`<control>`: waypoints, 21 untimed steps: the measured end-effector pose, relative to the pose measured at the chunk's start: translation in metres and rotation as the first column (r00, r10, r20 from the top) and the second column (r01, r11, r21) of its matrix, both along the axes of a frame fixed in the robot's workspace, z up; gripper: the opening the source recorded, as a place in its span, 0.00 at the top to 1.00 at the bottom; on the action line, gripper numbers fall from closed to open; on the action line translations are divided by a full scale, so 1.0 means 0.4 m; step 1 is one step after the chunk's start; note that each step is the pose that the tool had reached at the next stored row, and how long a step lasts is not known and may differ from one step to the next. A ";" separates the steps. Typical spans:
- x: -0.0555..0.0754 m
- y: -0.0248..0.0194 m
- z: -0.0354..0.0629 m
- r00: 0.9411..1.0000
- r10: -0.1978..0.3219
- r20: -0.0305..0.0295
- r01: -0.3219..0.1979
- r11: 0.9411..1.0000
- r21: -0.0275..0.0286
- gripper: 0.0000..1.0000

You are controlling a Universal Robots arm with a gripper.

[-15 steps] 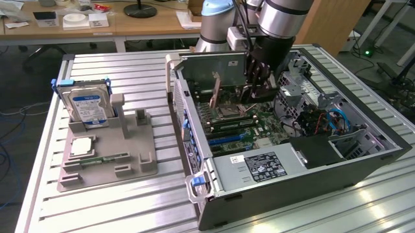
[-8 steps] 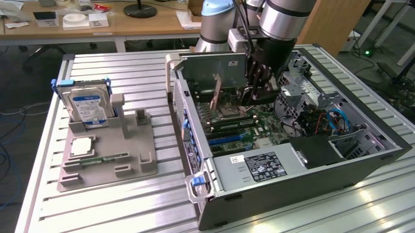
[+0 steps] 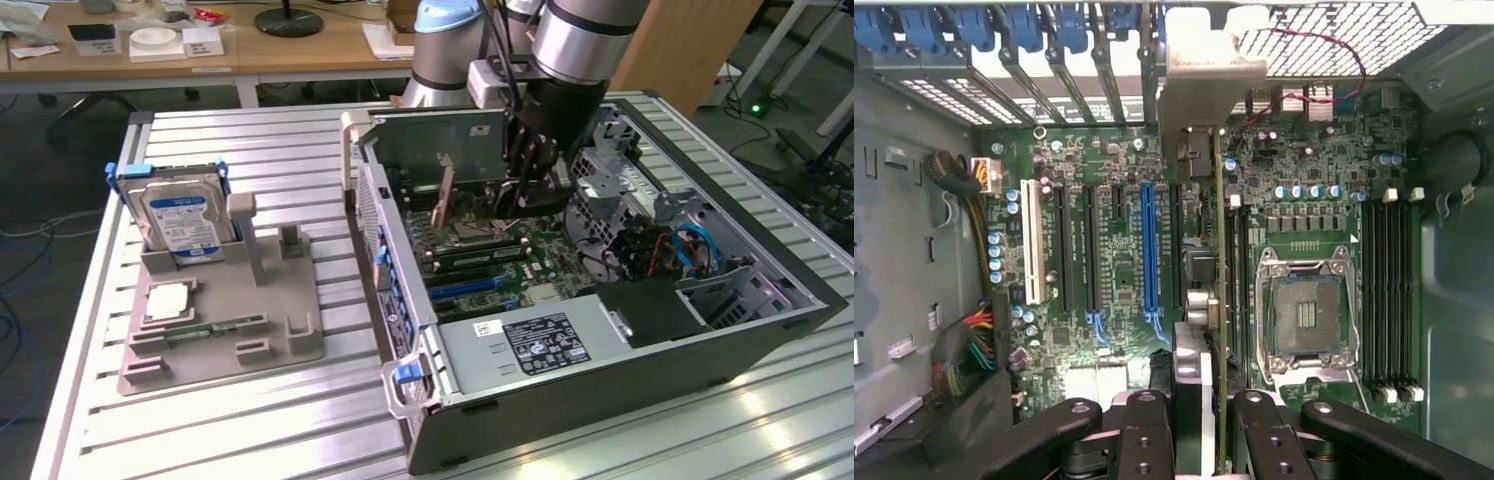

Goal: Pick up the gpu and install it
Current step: 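Insert the gpu into the slot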

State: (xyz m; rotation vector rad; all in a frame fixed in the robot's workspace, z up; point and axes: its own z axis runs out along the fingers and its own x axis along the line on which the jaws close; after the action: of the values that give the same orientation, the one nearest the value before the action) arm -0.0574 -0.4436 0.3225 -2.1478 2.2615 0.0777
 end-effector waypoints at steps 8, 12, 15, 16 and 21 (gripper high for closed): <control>-0.008 -0.004 -0.002 1.000 0.000 0.000 0.000 1.000 0.000 0.72; -0.008 -0.009 -0.002 1.000 0.000 0.000 0.000 1.000 0.000 0.72; -0.013 -0.011 -0.004 1.000 0.000 0.000 0.000 1.000 0.000 0.72; -0.016 -0.011 -0.005 1.000 0.000 0.000 0.000 1.000 0.000 0.72; -0.018 -0.022 -0.010 1.000 0.000 -0.001 0.000 1.000 0.000 0.72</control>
State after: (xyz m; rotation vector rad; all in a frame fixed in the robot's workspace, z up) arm -0.0645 -0.4523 0.3185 -2.1485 2.2622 0.0787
